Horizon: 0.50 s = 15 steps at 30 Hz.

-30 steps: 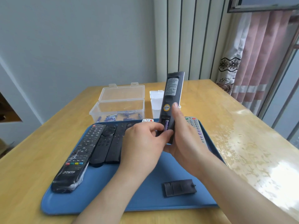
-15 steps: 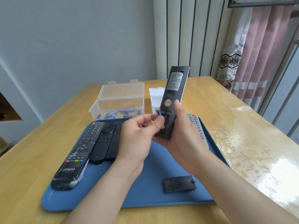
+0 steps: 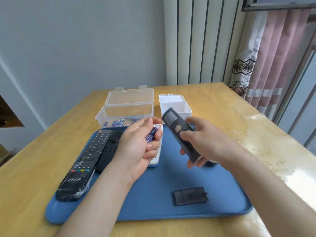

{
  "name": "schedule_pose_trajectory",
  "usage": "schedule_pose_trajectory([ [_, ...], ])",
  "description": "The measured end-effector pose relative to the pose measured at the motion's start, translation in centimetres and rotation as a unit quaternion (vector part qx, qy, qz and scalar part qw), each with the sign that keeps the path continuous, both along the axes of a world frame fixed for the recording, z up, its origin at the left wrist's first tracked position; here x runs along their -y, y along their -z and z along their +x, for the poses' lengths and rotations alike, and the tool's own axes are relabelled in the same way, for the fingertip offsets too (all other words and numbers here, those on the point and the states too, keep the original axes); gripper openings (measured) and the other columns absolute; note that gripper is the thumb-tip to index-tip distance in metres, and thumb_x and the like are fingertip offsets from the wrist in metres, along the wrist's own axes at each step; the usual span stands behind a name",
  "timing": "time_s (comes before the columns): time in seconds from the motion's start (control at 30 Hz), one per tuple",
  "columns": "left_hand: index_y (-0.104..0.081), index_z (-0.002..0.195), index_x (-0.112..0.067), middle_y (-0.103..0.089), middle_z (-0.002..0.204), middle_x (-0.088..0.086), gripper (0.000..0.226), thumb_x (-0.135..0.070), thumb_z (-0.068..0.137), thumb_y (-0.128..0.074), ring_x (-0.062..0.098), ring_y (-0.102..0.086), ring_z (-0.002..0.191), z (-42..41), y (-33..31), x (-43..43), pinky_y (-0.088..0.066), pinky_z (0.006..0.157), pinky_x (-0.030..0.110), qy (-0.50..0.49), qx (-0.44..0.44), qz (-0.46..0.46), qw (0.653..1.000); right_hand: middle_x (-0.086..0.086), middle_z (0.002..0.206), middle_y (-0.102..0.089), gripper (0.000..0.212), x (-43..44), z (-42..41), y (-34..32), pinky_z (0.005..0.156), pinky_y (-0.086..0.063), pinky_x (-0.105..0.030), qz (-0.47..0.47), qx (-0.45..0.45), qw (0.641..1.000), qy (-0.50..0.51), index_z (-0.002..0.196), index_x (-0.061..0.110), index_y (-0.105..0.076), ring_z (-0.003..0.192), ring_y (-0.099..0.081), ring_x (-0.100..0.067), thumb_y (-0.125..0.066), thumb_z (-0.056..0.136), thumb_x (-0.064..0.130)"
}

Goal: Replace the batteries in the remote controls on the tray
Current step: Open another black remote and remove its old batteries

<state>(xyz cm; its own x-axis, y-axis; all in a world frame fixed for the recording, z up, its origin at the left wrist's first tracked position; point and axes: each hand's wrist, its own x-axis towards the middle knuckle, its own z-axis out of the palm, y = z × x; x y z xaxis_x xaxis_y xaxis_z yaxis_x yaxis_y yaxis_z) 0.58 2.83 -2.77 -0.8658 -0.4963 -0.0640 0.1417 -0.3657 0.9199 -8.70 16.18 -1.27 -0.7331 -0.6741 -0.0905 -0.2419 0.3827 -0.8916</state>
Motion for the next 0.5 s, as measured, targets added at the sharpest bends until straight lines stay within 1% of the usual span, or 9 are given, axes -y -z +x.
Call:
schedule_pose_trajectory([
  [0.07,-0.058,0.096,-0.011,-0.053,0.062,0.002,0.019,-0.011,0.102,-0.040,0.007,-0.030,0.043,0.1,0.1,0.2,-0.017,0.033,0.013,-0.007,0.007,-0.036,0.999,-0.016,0.082,-0.068,0.017,0.1,0.4,0.3,0.055,-0.058,-0.035,0.103,-0.042,0.994,-0.018,0.107,0.007,-0.046,0.055,-0.071,-0.029,-0.036,0.095,0.016],
  [0.13,-0.059,0.101,-0.010,-0.056,0.070,0.003,0.022,-0.003,0.101,-0.039,0.009,-0.031,0.049,0.0,0.3,0.3,-0.020,0.036,0.014,-0.003,0.007,-0.075,0.997,-0.013,0.083,-0.066,0.014,0.6,1.0,0.9,0.063,-0.060,-0.039,0.154,-0.086,0.984,-0.033,0.098,0.008,-0.045,0.057,-0.072,-0.027,-0.034,0.093,0.017],
  [0.2,-0.061,0.103,-0.011,-0.058,0.075,0.003,0.025,0.001,0.100,-0.039,0.010,-0.033,0.053,0.0,0.5,0.2,-0.024,0.038,0.015,0.006,0.008,-0.105,0.994,-0.007,0.078,-0.062,0.019,1.1,1.3,1.1,0.055,-0.052,-0.032,0.195,-0.153,0.968,-0.037,0.086,0.011,-0.045,0.053,-0.068,-0.024,-0.038,0.095,0.026],
  [0.27,-0.062,0.104,-0.013,-0.060,0.077,0.003,0.024,0.000,0.099,-0.042,0.011,-0.038,0.055,0.0,0.4,0.2,-0.026,0.040,0.015,0.011,0.014,-0.129,0.992,-0.002,0.070,-0.053,0.031,1.1,1.3,0.9,0.051,-0.039,-0.029,0.243,-0.244,0.938,-0.022,0.072,0.015,-0.042,0.061,-0.060,-0.025,-0.038,0.097,0.033],
  [0.37,-0.061,0.107,-0.012,-0.061,0.082,0.005,0.024,0.001,0.099,-0.043,0.011,-0.043,0.056,-0.2,0.3,0.1,-0.029,0.041,0.015,0.024,0.021,-0.117,0.993,-0.001,0.062,-0.044,0.034,0.6,0.7,1.1,0.049,-0.030,-0.031,0.249,-0.328,0.911,0.018,0.064,0.015,-0.039,0.064,-0.045,-0.027,-0.039,0.095,0.029],
  [0.4,-0.061,0.108,-0.011,-0.061,0.082,0.006,0.026,0.002,0.099,-0.042,0.011,-0.043,0.056,-0.5,0.0,0.2,-0.031,0.042,0.015,0.028,0.016,-0.102,0.994,-0.002,0.060,-0.044,0.032,0.5,0.3,0.8,0.048,-0.030,-0.031,0.221,-0.324,0.919,0.020,0.064,0.013,-0.042,0.062,-0.043,-0.026,-0.040,0.094,0.024],
  [0.43,-0.062,0.108,-0.011,-0.060,0.081,0.007,0.029,0.005,0.098,-0.039,0.011,-0.044,0.057,-1.0,-0.5,0.2,-0.032,0.044,0.016,0.030,0.007,-0.093,0.995,-0.004,0.060,-0.046,0.030,0.5,-0.1,0.4,0.049,-0.034,-0.030,0.160,-0.279,0.947,0.015,0.067,0.010,-0.049,0.061,-0.044,-0.025,-0.042,0.093,0.021],
  [0.47,-0.062,0.107,-0.011,-0.059,0.080,0.006,0.032,0.007,0.098,-0.037,0.011,-0.045,0.058,-1.6,-0.9,0.1,-0.034,0.045,0.016,0.027,-0.006,-0.096,0.995,-0.009,0.065,-0.053,0.027,0.5,-0.4,-0.1,0.050,-0.041,-0.030,0.068,-0.178,0.982,0.004,0.075,0.008,-0.059,0.062,-0.049,-0.022,-0.045,0.094,0.020],
  [0.5,-0.062,0.105,-0.012,-0.058,0.079,0.005,0.035,0.009,0.097,-0.035,0.011,-0.046,0.058,-2.5,-1.6,0.1,-0.037,0.047,0.017,0.022,-0.022,-0.107,0.994,-0.013,0.077,-0.062,0.023,0.8,-0.6,-0.9,0.053,-0.049,-0.030,-0.025,-0.036,0.999,-0.017,0.089,0.007,-0.066,0.067,-0.056,-0.019,-0.049,0.096,0.020],
])
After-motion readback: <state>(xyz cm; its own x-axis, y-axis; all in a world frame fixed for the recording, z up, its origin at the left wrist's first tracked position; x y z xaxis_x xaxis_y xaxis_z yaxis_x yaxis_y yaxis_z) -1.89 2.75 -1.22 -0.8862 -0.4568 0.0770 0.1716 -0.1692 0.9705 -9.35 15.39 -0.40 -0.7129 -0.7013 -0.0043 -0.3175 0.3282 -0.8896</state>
